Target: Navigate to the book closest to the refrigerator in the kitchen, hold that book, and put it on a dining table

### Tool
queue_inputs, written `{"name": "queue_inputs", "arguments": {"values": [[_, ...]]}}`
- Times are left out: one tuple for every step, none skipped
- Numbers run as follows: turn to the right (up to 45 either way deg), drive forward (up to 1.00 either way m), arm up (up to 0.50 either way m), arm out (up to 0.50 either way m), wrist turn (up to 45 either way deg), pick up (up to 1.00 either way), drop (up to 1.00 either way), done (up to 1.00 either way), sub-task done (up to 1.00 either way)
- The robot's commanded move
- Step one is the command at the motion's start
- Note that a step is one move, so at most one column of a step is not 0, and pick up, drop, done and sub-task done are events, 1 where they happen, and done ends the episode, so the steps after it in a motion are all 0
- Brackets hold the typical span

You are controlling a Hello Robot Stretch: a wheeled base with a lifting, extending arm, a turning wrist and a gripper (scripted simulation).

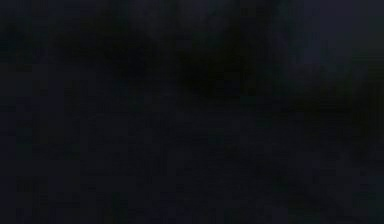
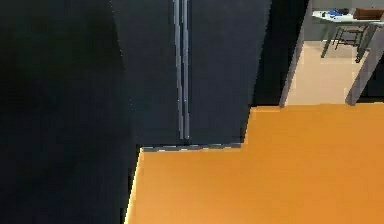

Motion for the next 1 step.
{"name": "queue_inputs", "arguments": {"values": [[-9.0,0.0,0.0,0.0,0.0,0.0,0.0,0.0,0.0]]}}
